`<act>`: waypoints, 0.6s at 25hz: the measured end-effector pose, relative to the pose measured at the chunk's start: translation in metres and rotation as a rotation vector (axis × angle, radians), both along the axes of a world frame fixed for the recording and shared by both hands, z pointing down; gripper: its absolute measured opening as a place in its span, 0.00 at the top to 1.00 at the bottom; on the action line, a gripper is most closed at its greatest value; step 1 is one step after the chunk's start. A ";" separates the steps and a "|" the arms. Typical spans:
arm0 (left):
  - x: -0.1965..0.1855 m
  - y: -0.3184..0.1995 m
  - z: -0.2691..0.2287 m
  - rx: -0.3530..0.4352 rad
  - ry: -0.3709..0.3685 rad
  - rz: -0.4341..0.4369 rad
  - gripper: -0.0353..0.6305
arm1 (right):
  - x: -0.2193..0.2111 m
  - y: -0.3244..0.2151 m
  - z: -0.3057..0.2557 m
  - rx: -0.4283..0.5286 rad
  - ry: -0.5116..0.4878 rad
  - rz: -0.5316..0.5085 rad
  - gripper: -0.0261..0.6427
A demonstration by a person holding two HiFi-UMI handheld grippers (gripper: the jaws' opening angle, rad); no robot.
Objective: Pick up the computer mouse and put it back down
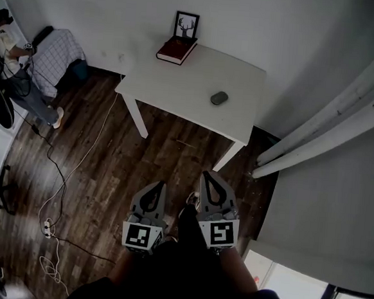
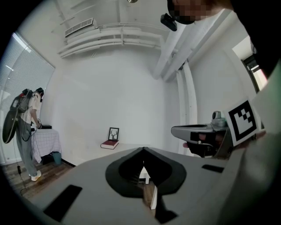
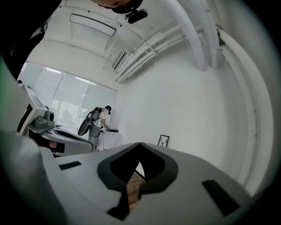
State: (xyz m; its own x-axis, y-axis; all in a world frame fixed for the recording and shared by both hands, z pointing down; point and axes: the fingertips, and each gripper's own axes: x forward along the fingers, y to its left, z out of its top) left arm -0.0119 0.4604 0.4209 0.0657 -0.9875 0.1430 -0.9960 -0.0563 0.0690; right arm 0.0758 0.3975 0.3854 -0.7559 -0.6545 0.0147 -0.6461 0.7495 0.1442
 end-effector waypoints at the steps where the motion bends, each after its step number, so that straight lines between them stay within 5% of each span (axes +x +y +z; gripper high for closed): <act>1: -0.009 -0.013 0.000 0.009 -0.004 -0.008 0.94 | -0.007 -0.014 0.003 -0.001 -0.004 -0.009 0.93; 7: -0.039 -0.113 -0.010 -0.004 -0.033 -0.006 0.94 | -0.039 -0.109 -0.005 0.039 -0.024 -0.045 0.93; 15: -0.013 -0.226 0.008 -0.063 -0.031 0.088 0.94 | -0.022 -0.219 0.005 -0.012 0.014 0.002 0.93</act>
